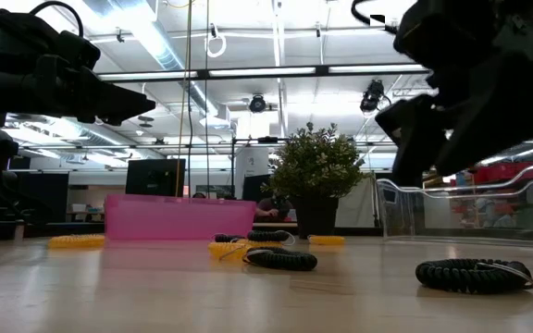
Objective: Sort spring keychains
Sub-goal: Put the black spring keychain into the transparent bin
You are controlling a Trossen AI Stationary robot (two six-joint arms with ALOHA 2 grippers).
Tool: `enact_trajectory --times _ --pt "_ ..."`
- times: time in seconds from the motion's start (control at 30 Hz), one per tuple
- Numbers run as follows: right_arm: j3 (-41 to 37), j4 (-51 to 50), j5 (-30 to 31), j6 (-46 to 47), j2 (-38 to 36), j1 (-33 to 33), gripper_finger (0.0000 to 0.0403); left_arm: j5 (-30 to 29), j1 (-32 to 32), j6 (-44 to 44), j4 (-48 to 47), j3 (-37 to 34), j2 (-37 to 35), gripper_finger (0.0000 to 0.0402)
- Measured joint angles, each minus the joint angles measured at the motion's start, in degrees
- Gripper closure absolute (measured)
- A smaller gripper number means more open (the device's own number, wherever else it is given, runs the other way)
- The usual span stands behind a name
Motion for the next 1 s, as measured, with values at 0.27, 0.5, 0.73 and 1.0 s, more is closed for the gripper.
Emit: enact_trajectory --times 0.27,0.5,0.73,1.0 --pt "0.0 6.0 -4.3 0.2 10.6 0.0 0.0204 0.0 0.0 0.0 0.2 0.0 0.0 0.0202" --pt "0.3 6.2 -5.6 -1.9 14.1 -0.7 0.0204 0.0 0.0 0.0 0.2 0.0 0.0 0.0202" --pt "0.3 4.3 -6.3 -3.9 13.9 -1.5 0.023 0.0 0.0 0.0 0.2 0.0 0.0 0.0202" --pt "0.5 0.8 -9.0 -9.5 13.2 -2.2 0.0384 0.0 0.0 0.0 0.2 0.0 0.0 0.0202"
